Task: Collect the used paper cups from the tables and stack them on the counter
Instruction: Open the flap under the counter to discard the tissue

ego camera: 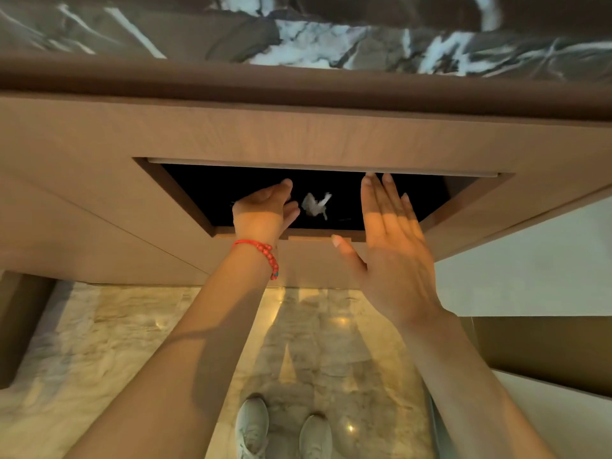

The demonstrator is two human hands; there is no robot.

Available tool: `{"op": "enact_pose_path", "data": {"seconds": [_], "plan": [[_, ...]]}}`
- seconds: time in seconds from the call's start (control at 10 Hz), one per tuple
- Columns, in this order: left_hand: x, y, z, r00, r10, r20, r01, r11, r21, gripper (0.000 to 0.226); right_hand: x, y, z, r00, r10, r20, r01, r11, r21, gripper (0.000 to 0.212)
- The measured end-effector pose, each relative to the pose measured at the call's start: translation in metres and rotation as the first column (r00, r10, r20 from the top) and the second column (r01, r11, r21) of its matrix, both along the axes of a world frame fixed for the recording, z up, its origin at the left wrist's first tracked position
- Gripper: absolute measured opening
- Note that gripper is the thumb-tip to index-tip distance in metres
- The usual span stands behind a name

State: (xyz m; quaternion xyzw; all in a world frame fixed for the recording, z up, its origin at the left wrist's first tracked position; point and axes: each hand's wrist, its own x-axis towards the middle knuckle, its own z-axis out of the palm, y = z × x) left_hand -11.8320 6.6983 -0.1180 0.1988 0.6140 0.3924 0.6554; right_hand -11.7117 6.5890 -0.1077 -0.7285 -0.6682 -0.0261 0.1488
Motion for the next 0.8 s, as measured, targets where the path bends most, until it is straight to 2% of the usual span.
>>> {"op": "enact_pose_path", "data": {"seconds": [0.1,0.2,0.4,0.5,0.6,0.7,0.8], "plan": [[-0.004,-0.010,0.000,0.998,-0.033,-0.055,0.037,0.997,0.071,0.010,0.000,-0.003,0.002,1.000,0.011,-0.010,-0.012,0.999,-0.051,0.067],[-0.013,-0.032,0.004,0.976,-0.106,-0.191,0.145,0.969,0.201,0.010,-0.001,-0.007,0.006,0.999,0.012,-0.033,-0.015,0.996,-0.093,0.066],[-0.026,-0.076,0.024,0.885,-0.222,-0.409,0.375,0.860,0.345,0.018,-0.003,-0.021,0.017,0.998,0.034,-0.049,-0.045,0.969,-0.242,0.069],[-0.039,-0.097,0.039,0.746,-0.268,-0.609,0.557,0.752,0.352,0.027,-0.005,-0.034,0.023,0.998,0.023,-0.055,-0.039,0.952,-0.305,0.069],[-0.052,-0.119,0.055,0.551,-0.223,-0.804,0.726,0.603,0.331,0.034,-0.007,-0.051,0.034,0.996,-0.021,-0.085,-0.009,0.941,-0.339,0.070],[-0.061,-0.131,0.067,0.446,-0.245,-0.861,0.797,0.546,0.258,0.038,-0.011,-0.068,0.046,0.990,-0.061,-0.129,0.012,0.936,-0.351,0.070],[-0.064,-0.139,0.086,0.390,-0.251,-0.886,0.840,0.490,0.231,0.040,-0.012,-0.089,0.064,0.979,-0.129,-0.160,0.064,0.932,-0.357,0.070]]}}
